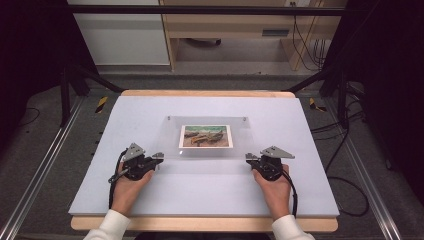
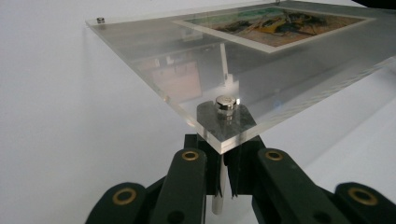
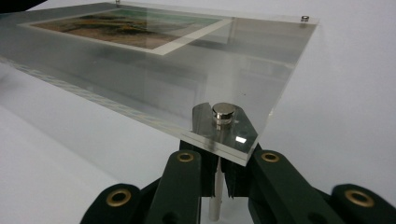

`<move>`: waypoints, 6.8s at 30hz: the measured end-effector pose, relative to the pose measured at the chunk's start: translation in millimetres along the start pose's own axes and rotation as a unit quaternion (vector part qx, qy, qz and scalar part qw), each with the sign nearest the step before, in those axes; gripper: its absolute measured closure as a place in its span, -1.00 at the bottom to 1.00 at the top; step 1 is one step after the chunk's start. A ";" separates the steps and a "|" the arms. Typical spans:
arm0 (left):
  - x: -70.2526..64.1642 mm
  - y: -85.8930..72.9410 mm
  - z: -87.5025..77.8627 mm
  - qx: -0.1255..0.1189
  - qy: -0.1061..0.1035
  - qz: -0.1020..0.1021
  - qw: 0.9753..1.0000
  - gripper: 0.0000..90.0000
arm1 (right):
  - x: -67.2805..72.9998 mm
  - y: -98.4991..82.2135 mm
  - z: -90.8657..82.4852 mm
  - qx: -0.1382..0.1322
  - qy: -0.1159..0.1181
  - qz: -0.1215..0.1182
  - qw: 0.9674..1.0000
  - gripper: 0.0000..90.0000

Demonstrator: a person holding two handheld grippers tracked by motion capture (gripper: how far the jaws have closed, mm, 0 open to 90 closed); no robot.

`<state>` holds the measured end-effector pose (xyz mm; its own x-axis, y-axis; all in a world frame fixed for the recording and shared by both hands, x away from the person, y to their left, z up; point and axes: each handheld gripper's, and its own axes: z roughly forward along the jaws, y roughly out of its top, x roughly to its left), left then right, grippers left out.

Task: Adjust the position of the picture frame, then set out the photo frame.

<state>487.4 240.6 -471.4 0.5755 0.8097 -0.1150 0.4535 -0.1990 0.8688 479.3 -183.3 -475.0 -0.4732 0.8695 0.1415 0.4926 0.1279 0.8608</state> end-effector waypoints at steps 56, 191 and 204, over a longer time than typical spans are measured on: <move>-0.3 3.3 -32.4 -0.019 -0.036 -0.013 0.999 -0.82 | -7.7 5.1 -37.8 0.001 0.010 0.003 1.000 -0.80; 7.9 16.4 -7.9 0.018 -0.058 -0.101 0.993 -0.26 | -10.9 27.0 -11.6 0.045 0.071 0.057 0.995 -0.32; 7.2 15.5 -11.6 0.017 -0.060 -0.095 0.994 -0.20 | -7.8 24.3 -16.2 0.038 0.065 0.051 0.996 -0.26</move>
<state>490.6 249.8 -453.2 0.5531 0.7636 -0.3331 0.5833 -0.0695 0.8093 483.1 -194.7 -447.3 -0.5052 0.8118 0.2930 0.5945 0.0812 0.8000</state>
